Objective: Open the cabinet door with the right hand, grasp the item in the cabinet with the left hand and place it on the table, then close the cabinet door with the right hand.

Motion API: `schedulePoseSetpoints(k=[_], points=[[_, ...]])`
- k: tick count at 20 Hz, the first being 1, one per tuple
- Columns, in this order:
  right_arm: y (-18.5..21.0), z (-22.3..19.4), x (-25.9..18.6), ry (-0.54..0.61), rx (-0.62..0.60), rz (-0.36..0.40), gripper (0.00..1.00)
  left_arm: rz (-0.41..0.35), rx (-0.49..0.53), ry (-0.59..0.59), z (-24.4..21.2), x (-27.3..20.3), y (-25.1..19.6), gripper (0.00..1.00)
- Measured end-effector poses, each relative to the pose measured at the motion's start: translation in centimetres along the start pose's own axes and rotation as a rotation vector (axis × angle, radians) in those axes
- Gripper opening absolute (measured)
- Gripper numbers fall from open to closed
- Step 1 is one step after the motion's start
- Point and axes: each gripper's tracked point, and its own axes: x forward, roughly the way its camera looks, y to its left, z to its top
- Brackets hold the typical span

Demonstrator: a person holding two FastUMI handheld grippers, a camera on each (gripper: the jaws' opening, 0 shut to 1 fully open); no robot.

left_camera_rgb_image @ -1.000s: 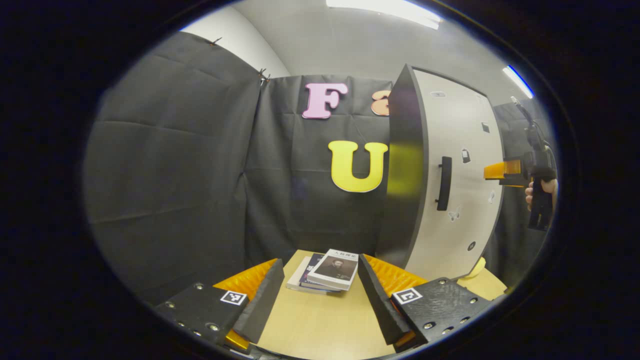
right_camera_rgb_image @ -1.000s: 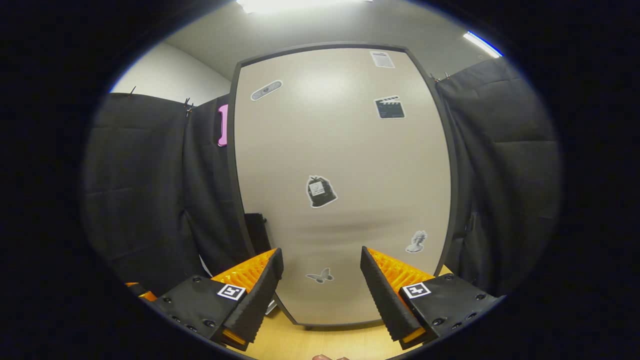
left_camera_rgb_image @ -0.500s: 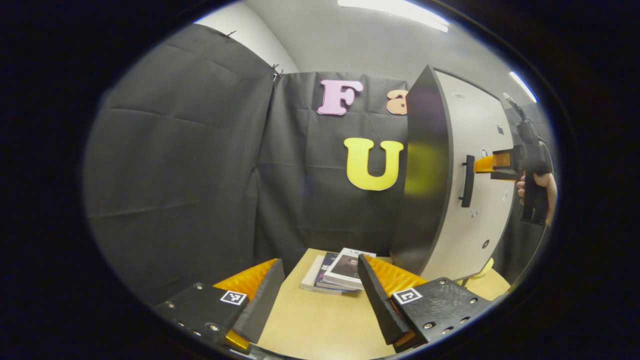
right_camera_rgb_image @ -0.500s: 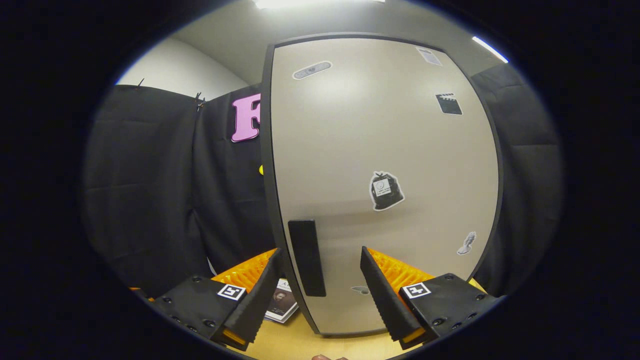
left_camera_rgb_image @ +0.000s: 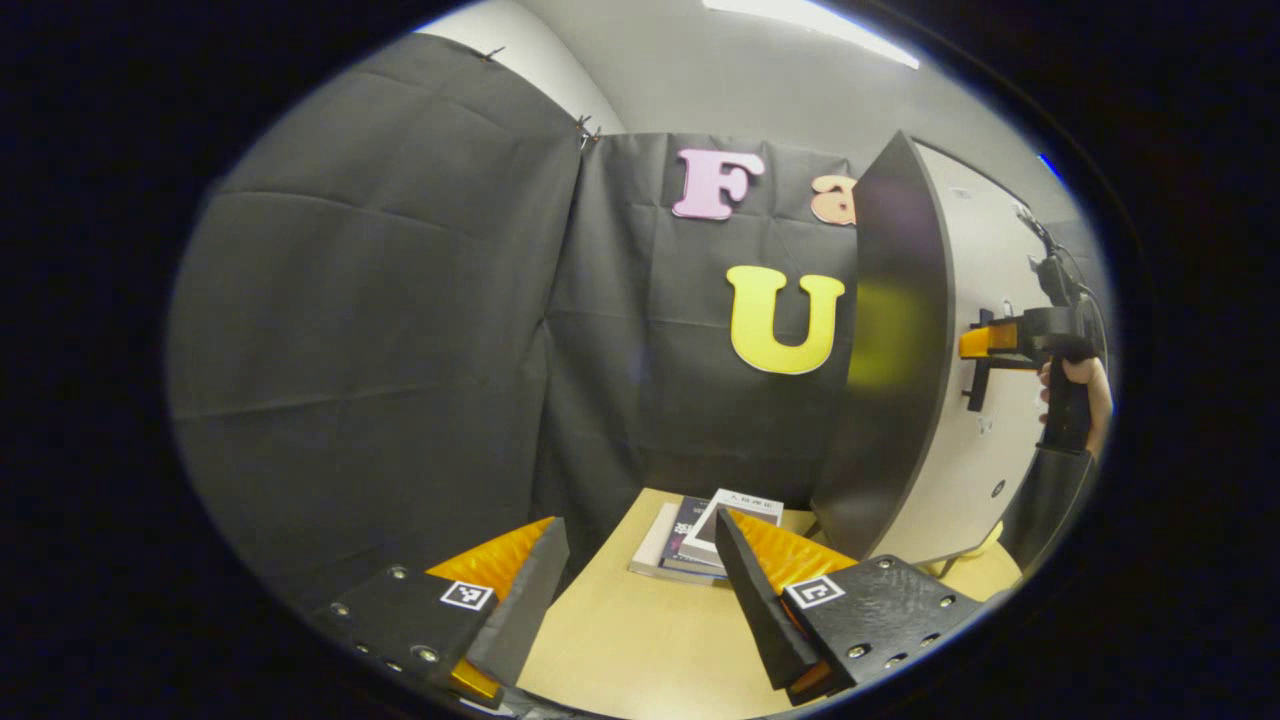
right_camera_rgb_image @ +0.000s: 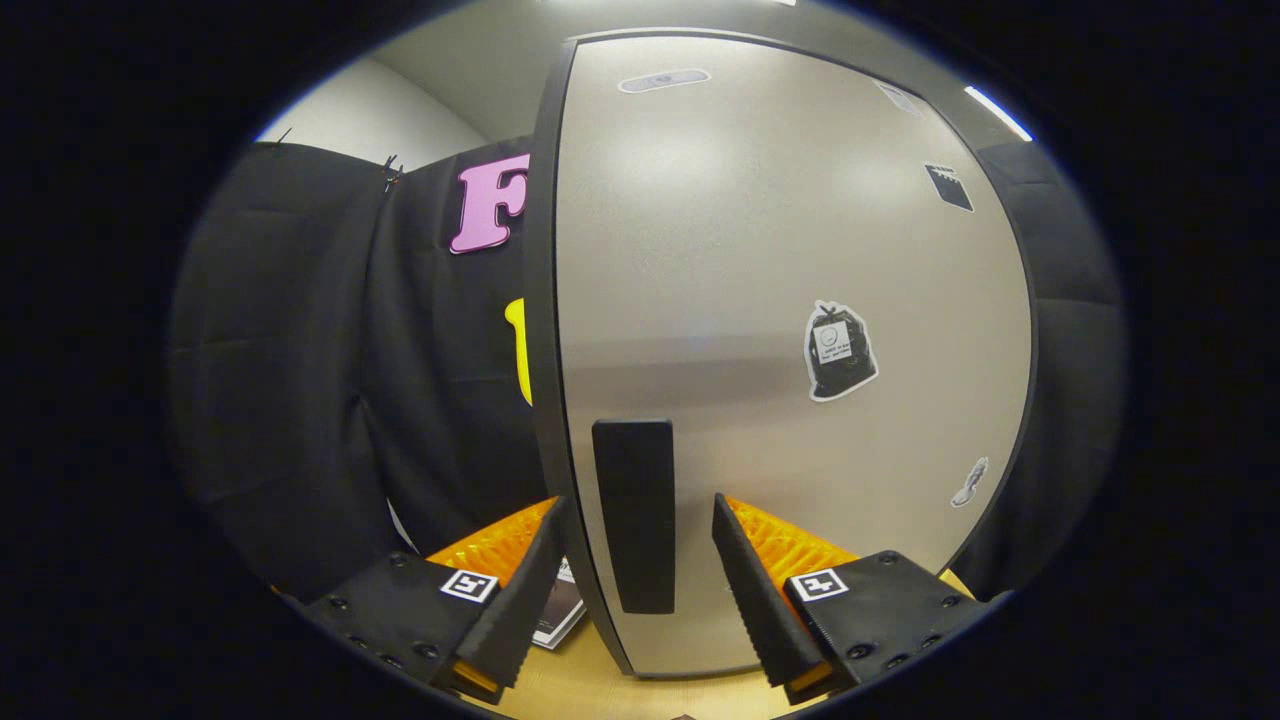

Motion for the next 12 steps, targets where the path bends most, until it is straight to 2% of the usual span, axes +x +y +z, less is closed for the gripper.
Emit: schedulePoseSetpoints(k=[1, 2, 3, 4, 7, 8, 9, 10, 12], points=[[-0.1, -0.2, 0.2, 0.006, -0.004, -0.008, 0.87, 0.001, 0.004, 0.003, -0.1, 0.2, 0.2, 0.89], [-0.1, -0.4, 0.5, 0.014, -0.01, -0.015, 0.65, 0.002, 0.01, 0.007, -0.3, 0.3, 0.2, 0.89], [-0.2, -0.6, 0.6, 0.02, -0.015, -0.024, 0.58, 0.001, 0.015, 0.013, -0.4, 0.5, 0.3, 0.89], [-0.2, -0.5, 0.7, 0.018, -0.014, -0.031, 0.41, -0.001, 0.017, 0.016, -0.6, 0.7, 0.2, 0.89], [-0.3, -0.6, 0.7, 0.019, -0.03, -0.044, 0.35, -0.018, 0.016, 0.023, -0.4, 1.1, -0.4, 0.9], [-0.2, -0.5, 0.5, 0.012, -0.027, -0.039, 0.29, -0.023, 0.017, 0.028, -0.7, 1.2, -0.5, 0.9], [-0.1, -0.6, 0.6, 0.015, -0.032, -0.031, 0.29, -0.029, 0.019, 0.033, -0.9, 1.1, -0.8, 0.9], [0.0, -0.5, 0.4, 0.011, -0.043, -0.014, 0.22, -0.038, 0.021, 0.037, -1.2, 1.0, -1.2, 0.9], [0.1, -0.4, 0.4, -0.001, -0.041, 0.02, 0.14, -0.056, 0.027, 0.048, -1.9, 1.0, -1.8, 0.9]])
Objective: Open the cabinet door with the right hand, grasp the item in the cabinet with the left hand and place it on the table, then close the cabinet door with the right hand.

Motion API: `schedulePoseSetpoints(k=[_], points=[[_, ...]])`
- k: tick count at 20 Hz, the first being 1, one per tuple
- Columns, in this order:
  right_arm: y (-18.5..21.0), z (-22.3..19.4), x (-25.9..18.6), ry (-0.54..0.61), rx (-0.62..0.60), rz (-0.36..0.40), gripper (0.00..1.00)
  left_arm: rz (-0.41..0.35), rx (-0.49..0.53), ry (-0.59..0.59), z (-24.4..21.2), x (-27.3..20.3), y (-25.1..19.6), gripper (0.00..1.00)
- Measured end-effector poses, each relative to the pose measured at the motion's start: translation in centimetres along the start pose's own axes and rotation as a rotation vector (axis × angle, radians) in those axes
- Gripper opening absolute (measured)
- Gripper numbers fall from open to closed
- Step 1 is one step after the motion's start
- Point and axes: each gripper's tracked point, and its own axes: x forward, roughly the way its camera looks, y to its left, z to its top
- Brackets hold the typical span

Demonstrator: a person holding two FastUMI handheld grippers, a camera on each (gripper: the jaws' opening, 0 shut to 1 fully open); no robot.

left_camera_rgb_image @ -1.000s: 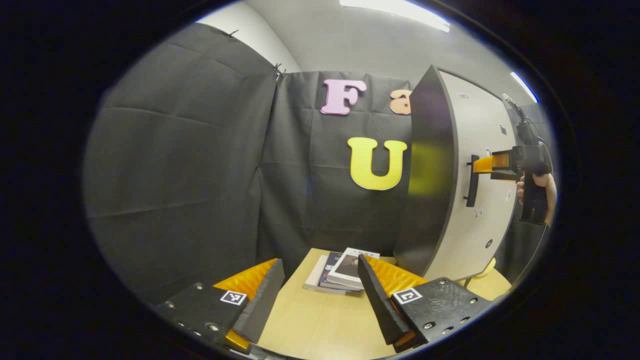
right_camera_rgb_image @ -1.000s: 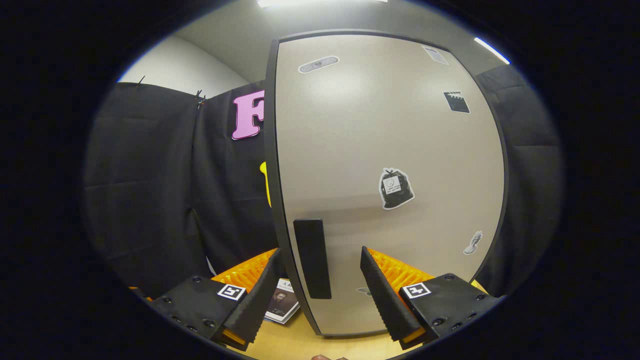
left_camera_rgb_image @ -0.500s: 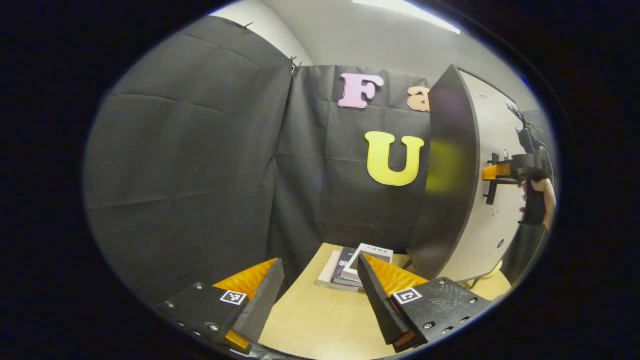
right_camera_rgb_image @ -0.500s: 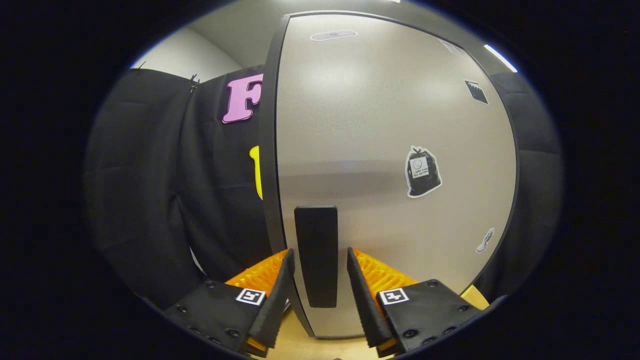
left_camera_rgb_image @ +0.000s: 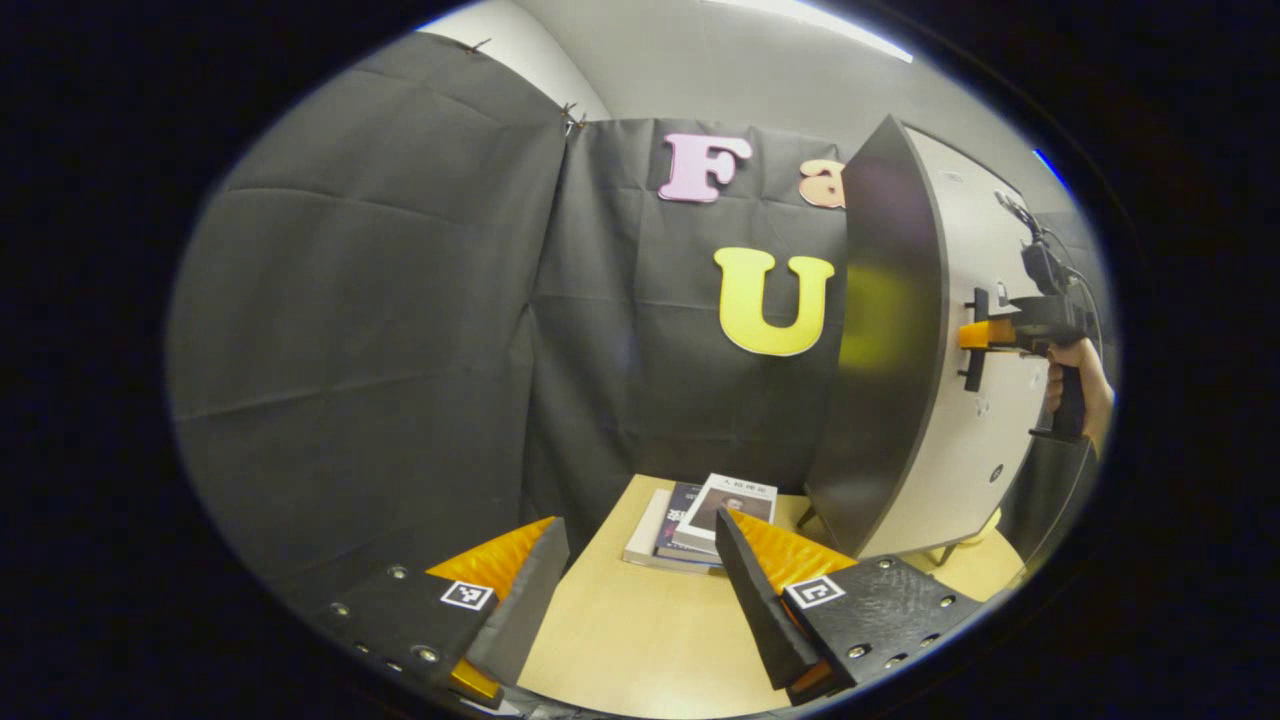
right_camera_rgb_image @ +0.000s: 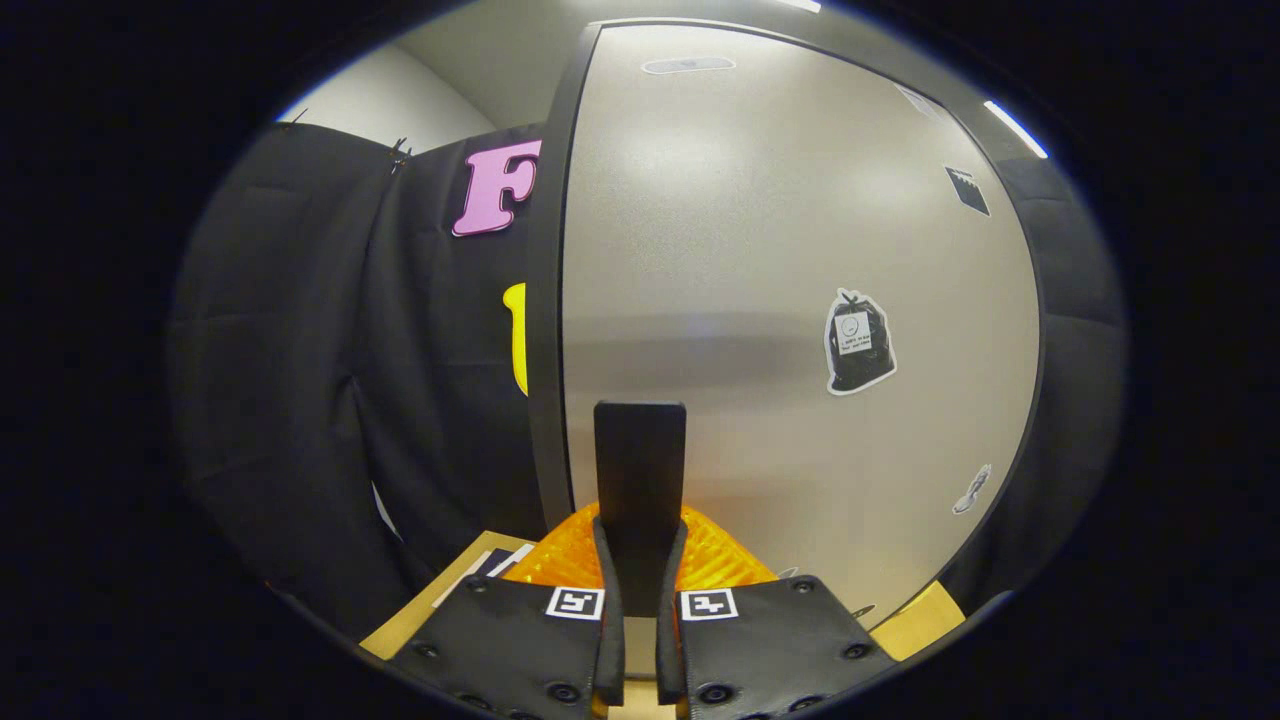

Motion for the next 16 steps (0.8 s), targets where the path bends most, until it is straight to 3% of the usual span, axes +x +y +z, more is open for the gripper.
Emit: schedulePoseSetpoints(k=[2, 9, 10, 16], points=[[0.0, -0.2, -0.8, 0.023, -0.006, 0.018, 0.07, -0.021, 0.0, 0.017, -0.7, 0.0, -0.7, 0.9], [0.1, -0.7, -2.4, 0.045, -0.023, 0.074, 0.03, -0.099, -0.007, 0.032, -1.0, -0.2, -4.0, 0.89], [0.0, -0.7, -2.9, 0.044, -0.026, 0.087, 0.07, -0.102, -0.005, 0.031, -1.2, -0.2, -4.5, 0.89], [-0.4, -1.1, -6.3, 0.032, -0.027, 0.214, 0.06, -0.08, -0.026, 0.009, -0.3, -2.9, -8.6, 0.9]])
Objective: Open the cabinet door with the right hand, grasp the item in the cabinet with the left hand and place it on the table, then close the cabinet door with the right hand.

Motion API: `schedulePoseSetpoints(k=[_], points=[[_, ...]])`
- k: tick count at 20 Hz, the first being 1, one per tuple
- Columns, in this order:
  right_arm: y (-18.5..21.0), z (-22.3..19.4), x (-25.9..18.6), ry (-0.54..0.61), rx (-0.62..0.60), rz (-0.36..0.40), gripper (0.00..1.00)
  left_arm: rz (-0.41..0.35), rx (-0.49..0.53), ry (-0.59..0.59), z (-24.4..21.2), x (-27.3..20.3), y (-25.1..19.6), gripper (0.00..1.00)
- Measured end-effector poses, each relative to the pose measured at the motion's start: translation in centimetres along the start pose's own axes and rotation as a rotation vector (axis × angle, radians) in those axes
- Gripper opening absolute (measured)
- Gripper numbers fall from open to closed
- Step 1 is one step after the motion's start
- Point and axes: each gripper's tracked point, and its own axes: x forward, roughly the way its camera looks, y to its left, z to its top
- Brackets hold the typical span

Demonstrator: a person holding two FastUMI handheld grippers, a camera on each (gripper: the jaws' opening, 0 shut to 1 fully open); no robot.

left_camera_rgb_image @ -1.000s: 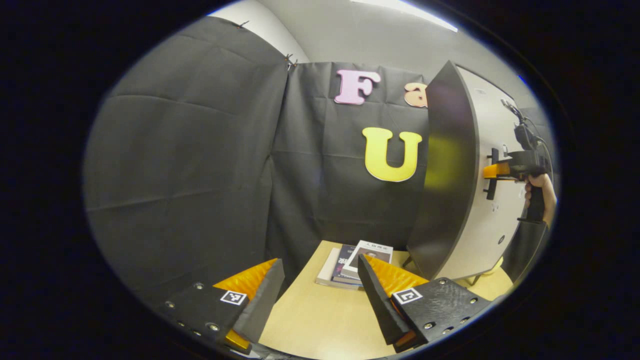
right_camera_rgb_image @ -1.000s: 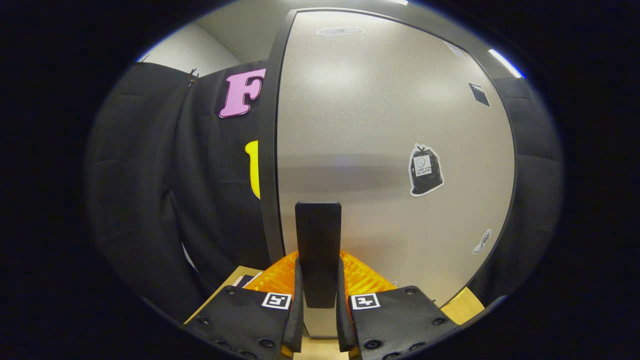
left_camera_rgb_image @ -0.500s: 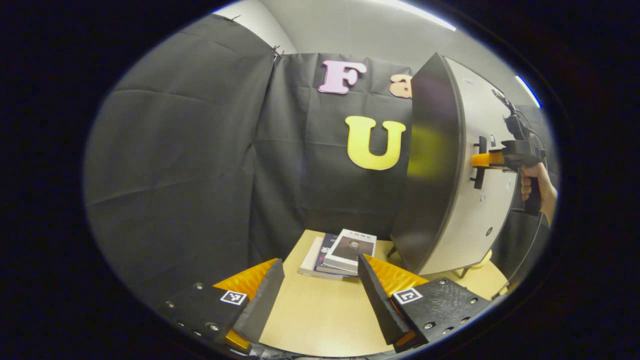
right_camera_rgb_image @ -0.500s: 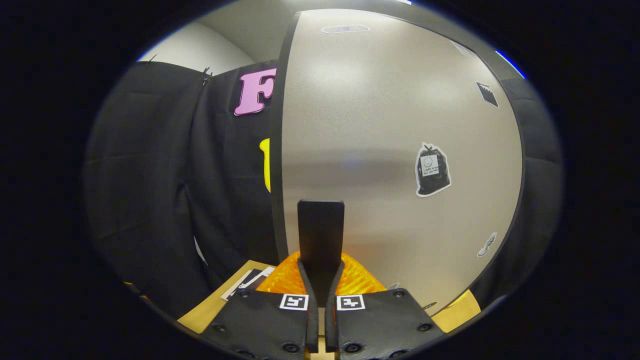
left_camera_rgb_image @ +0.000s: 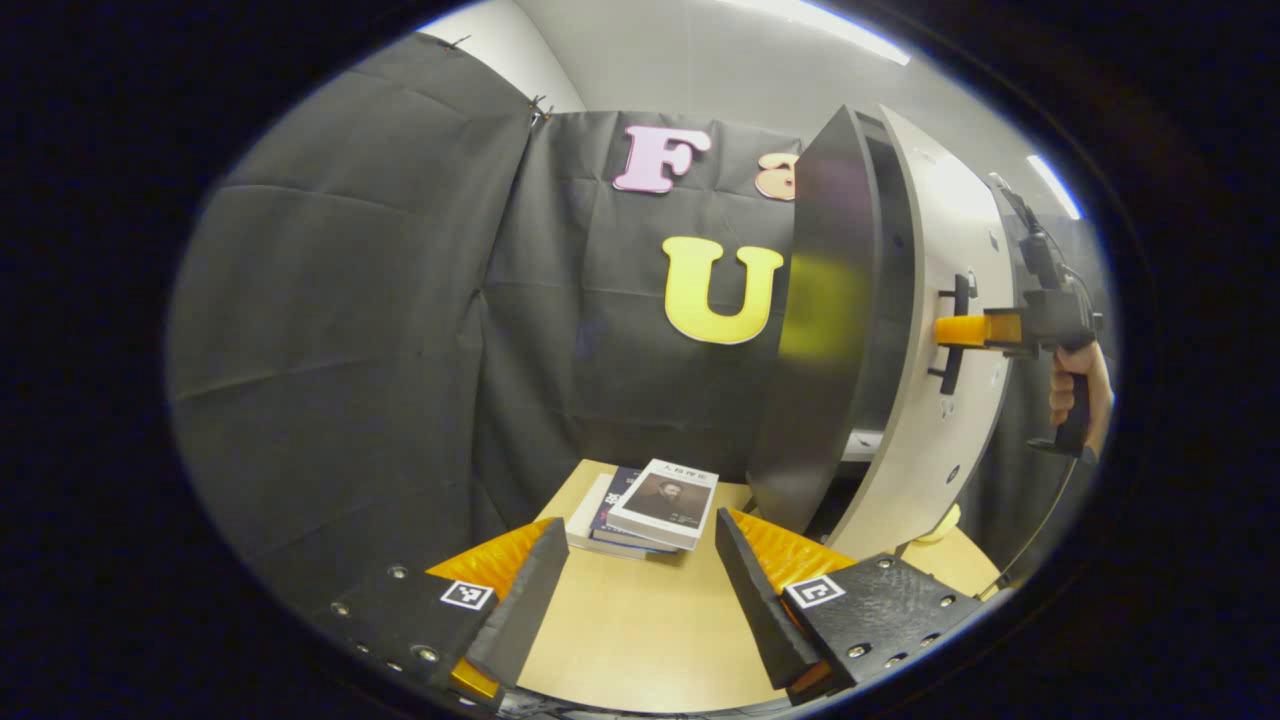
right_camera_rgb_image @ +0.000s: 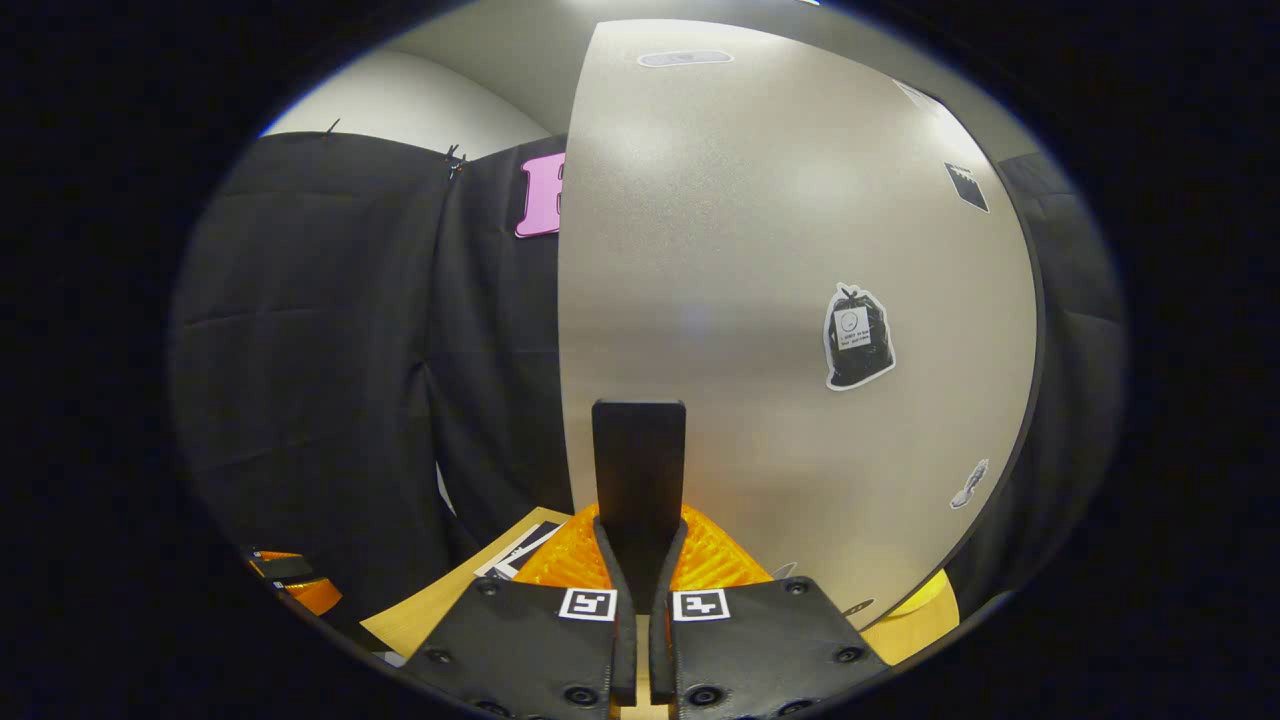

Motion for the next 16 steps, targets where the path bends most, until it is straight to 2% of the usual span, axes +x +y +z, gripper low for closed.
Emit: schedulePoseSetpoints(k=[3, 10, 15, 16], points=[[0.2, -0.3, -1.6, -0.003, -0.001, 0.069, 0.06, 0.044, 0.013, -0.013, 0.4, -2.0, -2.1, 0.9], [-0.2, -0.5, -3.3, -0.013, 0.008, 0.203, 0.06, 0.079, 0.09, -0.044, 0.9, -6.3, -8.0, 0.89], [-0.8, -0.8, -4.0, -0.022, 0.03, 0.257, 0.06, 0.055, 0.07, -0.053, 0.9, -8.7, -12.4, 0.9], [-0.9, -0.9, -4.2, -0.024, 0.032, 0.266, 0.03, 0.056, 0.072, -0.054, 0.6, -9.2, -12.9, 0.89]])
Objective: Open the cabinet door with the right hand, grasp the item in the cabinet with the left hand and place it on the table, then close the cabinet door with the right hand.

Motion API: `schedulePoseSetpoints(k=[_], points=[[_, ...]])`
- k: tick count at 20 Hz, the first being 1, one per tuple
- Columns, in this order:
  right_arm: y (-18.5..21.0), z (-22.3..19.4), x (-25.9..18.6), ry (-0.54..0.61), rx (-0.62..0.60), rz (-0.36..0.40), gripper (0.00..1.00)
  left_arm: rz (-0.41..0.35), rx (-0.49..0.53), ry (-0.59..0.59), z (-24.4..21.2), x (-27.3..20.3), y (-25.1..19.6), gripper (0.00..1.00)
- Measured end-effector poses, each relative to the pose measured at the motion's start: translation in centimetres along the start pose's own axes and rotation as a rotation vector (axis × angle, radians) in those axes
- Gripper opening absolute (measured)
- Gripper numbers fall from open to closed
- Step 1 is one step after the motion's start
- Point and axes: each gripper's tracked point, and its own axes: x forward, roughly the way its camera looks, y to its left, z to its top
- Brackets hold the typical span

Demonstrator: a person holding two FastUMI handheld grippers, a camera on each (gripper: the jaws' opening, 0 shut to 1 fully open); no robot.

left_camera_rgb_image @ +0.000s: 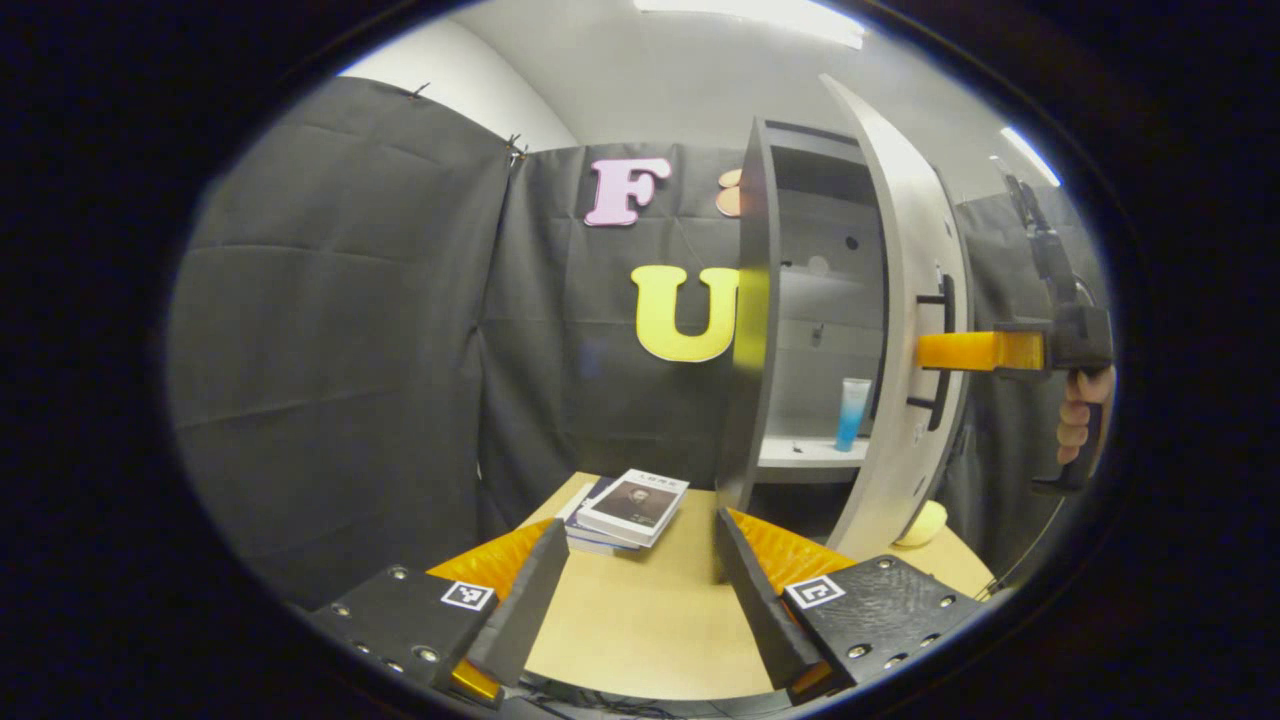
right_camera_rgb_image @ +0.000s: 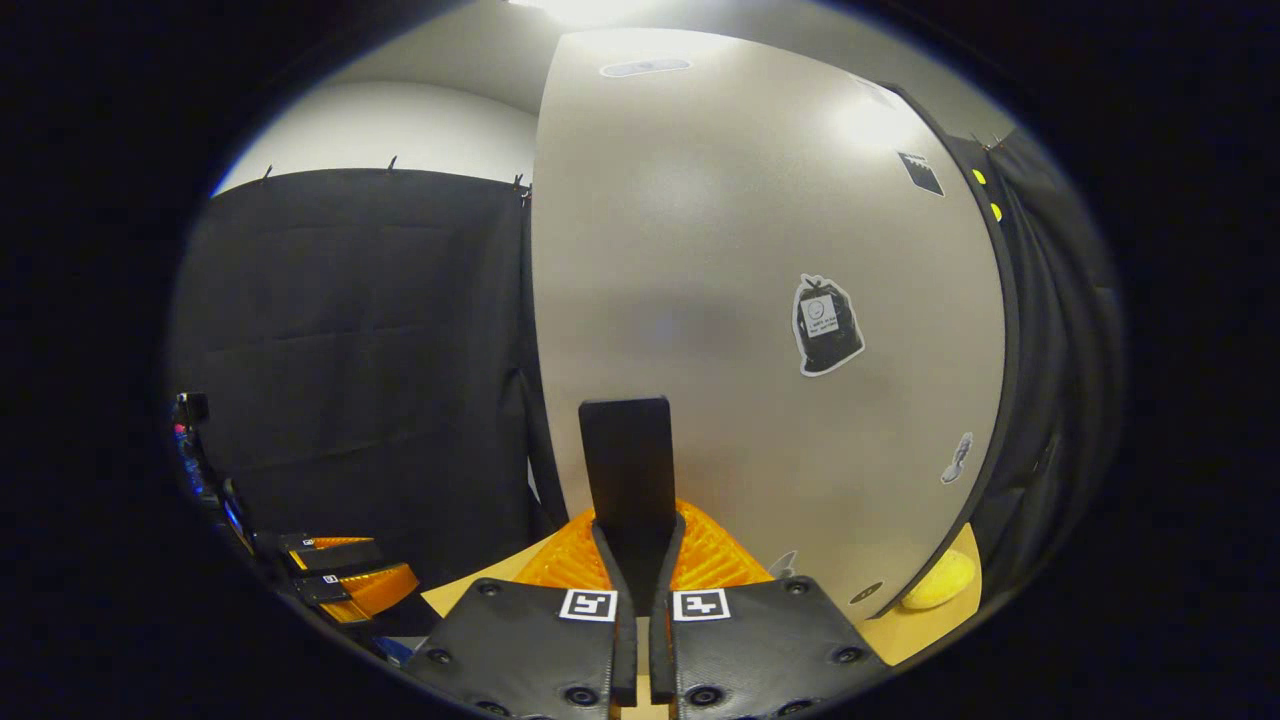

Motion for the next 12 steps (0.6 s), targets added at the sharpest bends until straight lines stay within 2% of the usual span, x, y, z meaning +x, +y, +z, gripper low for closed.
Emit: schedulePoseSetpoints(k=[1, 4, 7, 11, 12], points=[[0.0, 0.0, -0.2, -0.002, 0.001, 0.01, 0.07, 0.007, 0.011, 0.002, 0.0, -0.9, -0.1, 0.89], [-0.5, -0.2, -0.6, 0.002, 0.007, 0.031, 0.06, 0.027, 0.028, 0.009, -0.6, -2.4, -1.6, 0.89], [-0.8, -0.2, -1.9, 0.004, 0.012, 0.042, 0.07, 0.026, -0.002, 0.01, -1.3, -4.2, -3.5, 0.89], [-1.6, -0.2, -2.9, -0.008, 0.012, 0.047, 0.07, -0.005, -0.017, 0.014, -2.5, -5.6, -6.4, 0.9], [-1.8, 0.0, -3.1, -0.016, 0.013, 0.042, 0.1, -0.022, -0.015, 0.014, -2.9, -5.8, -7.3, 0.9]])
